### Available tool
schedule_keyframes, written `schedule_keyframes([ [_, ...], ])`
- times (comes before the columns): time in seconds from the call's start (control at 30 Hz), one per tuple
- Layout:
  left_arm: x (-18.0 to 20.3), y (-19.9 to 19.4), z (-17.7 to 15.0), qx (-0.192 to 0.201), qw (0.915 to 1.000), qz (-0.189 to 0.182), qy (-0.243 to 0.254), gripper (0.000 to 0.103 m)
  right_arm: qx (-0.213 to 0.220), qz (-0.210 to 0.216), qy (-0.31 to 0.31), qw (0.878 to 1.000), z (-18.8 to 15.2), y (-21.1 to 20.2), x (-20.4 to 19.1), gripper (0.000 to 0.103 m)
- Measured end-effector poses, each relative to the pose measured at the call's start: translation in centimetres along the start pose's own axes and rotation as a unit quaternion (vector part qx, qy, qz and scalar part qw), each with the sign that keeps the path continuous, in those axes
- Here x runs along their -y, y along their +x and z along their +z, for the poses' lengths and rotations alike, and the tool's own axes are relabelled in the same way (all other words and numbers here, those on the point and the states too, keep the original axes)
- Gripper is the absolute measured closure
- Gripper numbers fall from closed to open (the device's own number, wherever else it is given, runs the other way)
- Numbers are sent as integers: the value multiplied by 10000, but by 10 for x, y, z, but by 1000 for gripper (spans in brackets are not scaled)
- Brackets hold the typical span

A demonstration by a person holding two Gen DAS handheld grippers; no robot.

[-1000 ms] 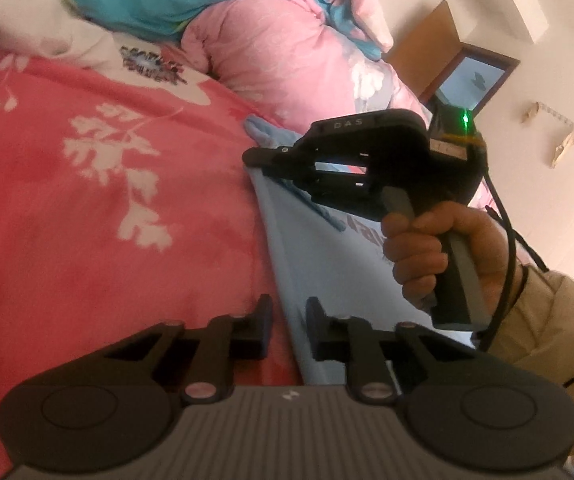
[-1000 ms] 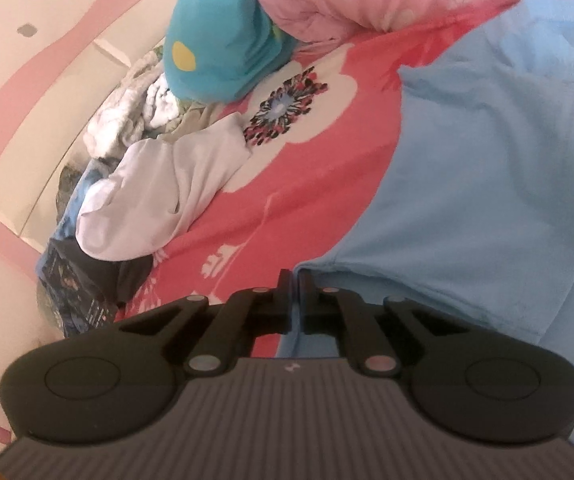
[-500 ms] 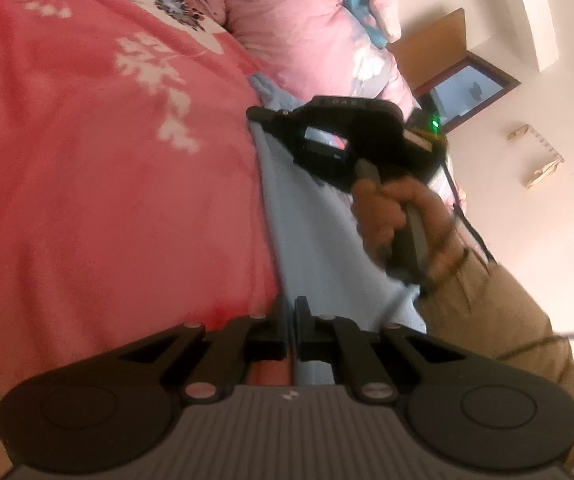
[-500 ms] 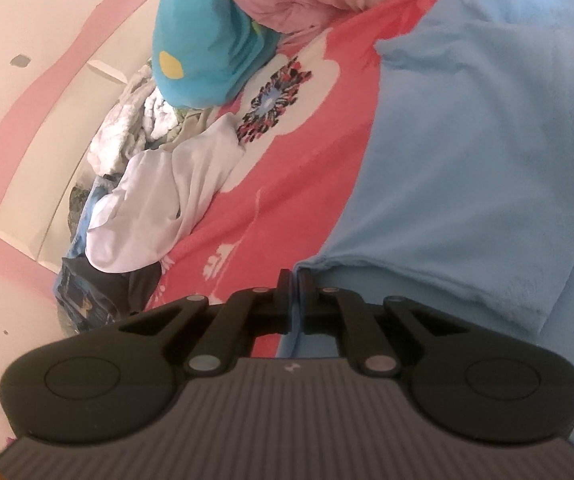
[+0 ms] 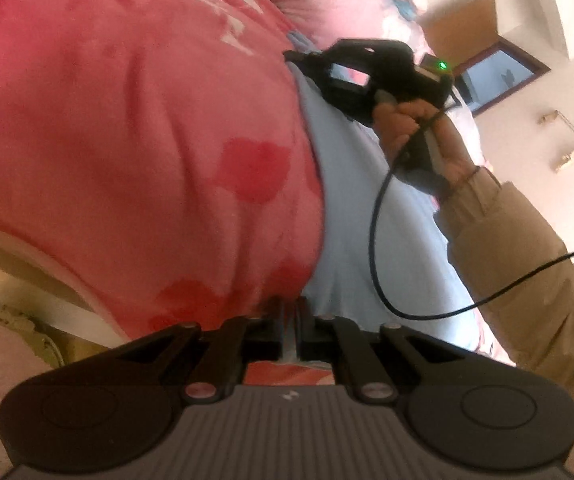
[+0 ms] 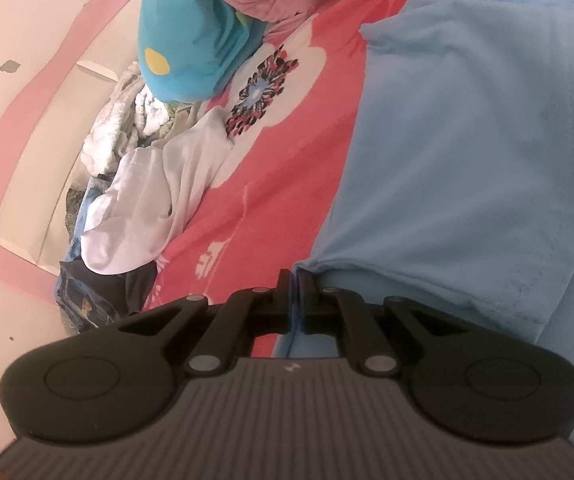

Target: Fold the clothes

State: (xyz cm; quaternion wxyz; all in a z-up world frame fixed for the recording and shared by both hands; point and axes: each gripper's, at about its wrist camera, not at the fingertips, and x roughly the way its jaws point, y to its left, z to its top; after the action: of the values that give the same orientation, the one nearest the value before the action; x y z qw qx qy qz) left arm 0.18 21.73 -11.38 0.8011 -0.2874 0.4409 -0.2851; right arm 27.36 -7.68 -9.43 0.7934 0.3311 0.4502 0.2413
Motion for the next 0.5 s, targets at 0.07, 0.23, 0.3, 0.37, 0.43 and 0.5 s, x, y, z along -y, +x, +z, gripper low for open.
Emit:
schedule_keyframes([
  [0.07,0,3,-1,-18,10000,37,20,99,-2,-8,8,10000,0,0,0,101],
  [0.23,-9,-8,-3,22,9998,-92,-154,89,-4,-44,6,10000,0,0,-1,101],
  [0.3,-13,-12,-5,112,9993,-266,-226,80,-11,-52,4,10000,1,1,-1,101],
  [0.37,-15,-14,-5,182,9986,-426,-264,73,-13,-61,2,10000,0,1,-2,101],
  [0.43,-15,-11,-4,157,9988,-396,-232,73,-12,-83,-19,10000,0,2,-2,101],
  [0.5,-14,-7,-3,114,9991,-356,-214,74,-11,-107,-39,9999,0,2,-3,101],
])
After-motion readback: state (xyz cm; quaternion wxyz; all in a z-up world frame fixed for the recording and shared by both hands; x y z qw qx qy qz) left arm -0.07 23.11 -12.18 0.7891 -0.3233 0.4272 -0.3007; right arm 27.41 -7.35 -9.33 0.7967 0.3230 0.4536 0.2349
